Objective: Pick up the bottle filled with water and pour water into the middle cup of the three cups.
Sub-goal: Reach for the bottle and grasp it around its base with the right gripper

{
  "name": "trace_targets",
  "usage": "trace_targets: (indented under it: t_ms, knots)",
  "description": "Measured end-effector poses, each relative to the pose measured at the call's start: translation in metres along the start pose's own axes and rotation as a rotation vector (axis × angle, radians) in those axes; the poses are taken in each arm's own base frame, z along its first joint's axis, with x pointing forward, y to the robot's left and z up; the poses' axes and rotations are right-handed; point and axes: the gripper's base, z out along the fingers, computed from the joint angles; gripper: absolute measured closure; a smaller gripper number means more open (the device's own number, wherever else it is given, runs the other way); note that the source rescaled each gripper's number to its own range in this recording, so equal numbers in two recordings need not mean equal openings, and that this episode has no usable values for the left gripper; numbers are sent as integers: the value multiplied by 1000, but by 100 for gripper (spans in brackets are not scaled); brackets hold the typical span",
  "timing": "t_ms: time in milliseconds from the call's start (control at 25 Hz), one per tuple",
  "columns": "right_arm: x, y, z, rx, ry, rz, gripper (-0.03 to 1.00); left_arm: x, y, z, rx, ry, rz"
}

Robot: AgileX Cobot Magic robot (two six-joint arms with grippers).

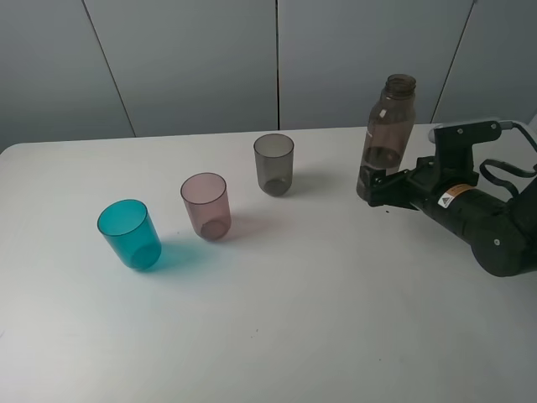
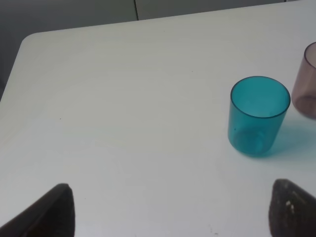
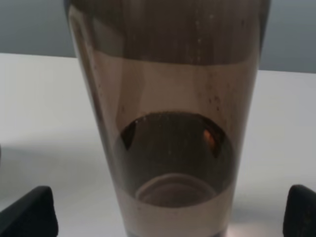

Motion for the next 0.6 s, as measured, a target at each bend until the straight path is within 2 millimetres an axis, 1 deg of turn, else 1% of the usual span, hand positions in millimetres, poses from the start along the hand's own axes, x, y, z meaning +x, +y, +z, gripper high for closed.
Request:
trace_targets:
  t_ms: [320,600]
  knots:
    - [-7,1,17,-2,-46,1,-3,0,0,0,0,0,0]
    - [-4,1,34,-3,-52,2,-3,0,0,0,-5,0,3]
